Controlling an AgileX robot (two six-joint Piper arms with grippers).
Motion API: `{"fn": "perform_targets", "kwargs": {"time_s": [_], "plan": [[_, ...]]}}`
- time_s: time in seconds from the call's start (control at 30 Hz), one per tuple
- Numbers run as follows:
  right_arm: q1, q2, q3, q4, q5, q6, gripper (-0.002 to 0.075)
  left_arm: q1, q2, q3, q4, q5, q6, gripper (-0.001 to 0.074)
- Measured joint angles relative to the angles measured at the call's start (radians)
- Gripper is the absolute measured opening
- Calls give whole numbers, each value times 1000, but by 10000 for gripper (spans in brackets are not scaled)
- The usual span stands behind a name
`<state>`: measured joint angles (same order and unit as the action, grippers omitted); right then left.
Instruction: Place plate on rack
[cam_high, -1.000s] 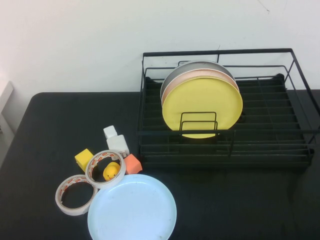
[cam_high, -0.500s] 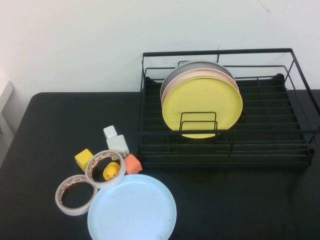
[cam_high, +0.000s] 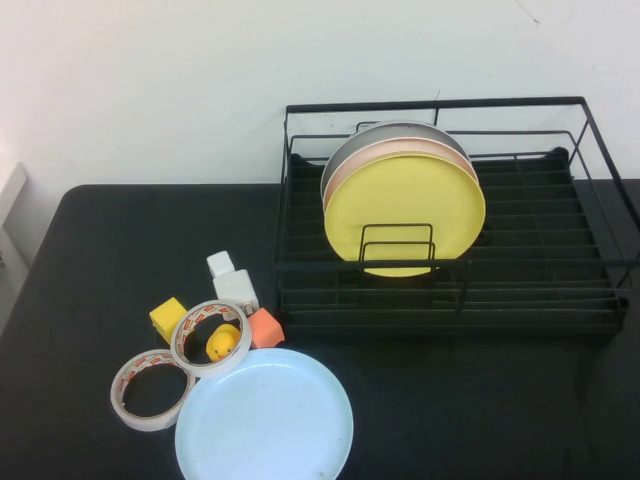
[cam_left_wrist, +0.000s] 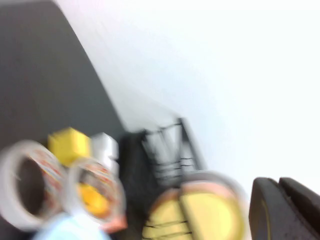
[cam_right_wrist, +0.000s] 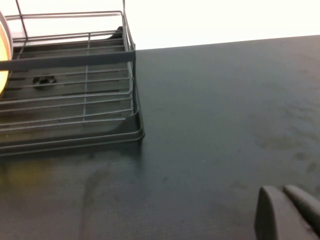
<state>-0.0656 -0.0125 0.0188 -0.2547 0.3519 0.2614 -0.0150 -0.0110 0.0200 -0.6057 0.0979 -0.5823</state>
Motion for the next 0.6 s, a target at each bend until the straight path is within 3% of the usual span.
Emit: {"fn": "perform_targets", "kwargs": {"time_s": [0.13,0.43,0.6], "plan": [[0,0,0,32,-7,66,-2,0,0,0,-171,-14,-29,-3],[0,0,8,349,-135,328,-2,0,0,0,-227,-48,-14,-3],[0,0,8,412,-158,345,-2,0,0,-77,-133,73,239,-3]]}}
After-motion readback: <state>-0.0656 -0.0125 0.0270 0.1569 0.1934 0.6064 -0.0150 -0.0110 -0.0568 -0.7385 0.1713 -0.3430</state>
